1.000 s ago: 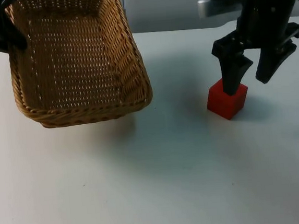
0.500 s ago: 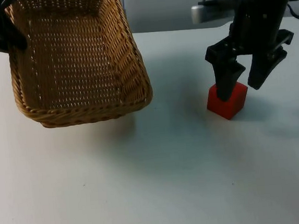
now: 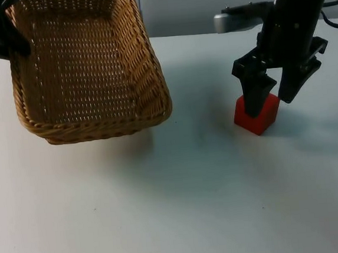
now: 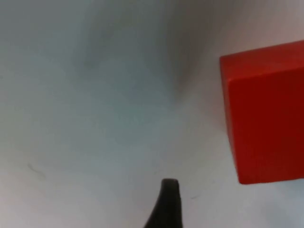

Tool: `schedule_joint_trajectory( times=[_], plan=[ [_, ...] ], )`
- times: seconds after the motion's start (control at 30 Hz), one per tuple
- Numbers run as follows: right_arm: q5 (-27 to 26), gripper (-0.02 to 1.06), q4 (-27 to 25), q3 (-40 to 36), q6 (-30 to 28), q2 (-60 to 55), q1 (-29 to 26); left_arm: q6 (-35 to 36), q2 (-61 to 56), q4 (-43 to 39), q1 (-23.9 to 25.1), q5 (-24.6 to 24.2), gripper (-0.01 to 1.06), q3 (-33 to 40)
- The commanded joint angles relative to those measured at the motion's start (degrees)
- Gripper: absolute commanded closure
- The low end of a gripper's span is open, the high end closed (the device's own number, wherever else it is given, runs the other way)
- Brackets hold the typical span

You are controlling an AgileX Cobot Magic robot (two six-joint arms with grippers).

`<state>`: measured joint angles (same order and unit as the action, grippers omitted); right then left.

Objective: Pick up the basket with the left hand and place the cube into the basket with the right hand.

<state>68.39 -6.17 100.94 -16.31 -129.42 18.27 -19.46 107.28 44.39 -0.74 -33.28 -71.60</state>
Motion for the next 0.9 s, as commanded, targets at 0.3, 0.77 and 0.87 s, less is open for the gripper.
schedule_joint_trajectory(
  times=[0.3, 0.77, 0.87],
  plan=[
    [-0.6, 0.30, 4.3, 0.5, -0.5, 0.0, 0.1, 0.2, -0.9, 1.5, 0.0, 0.6, 1.05, -0.6],
    [-9.0, 0.30, 3.4, 1.0, -2.3, 0.0, 3.3, 0.2, -0.9, 1.5, 0.0, 0.6, 1.05, -0.6],
    [-10.7, 0.30, 3.1, 1.1, -2.3, -0.1, 3.8, 0.2, -0.9, 1.5, 0.0, 0.6, 1.05, -0.6]
  ],
)
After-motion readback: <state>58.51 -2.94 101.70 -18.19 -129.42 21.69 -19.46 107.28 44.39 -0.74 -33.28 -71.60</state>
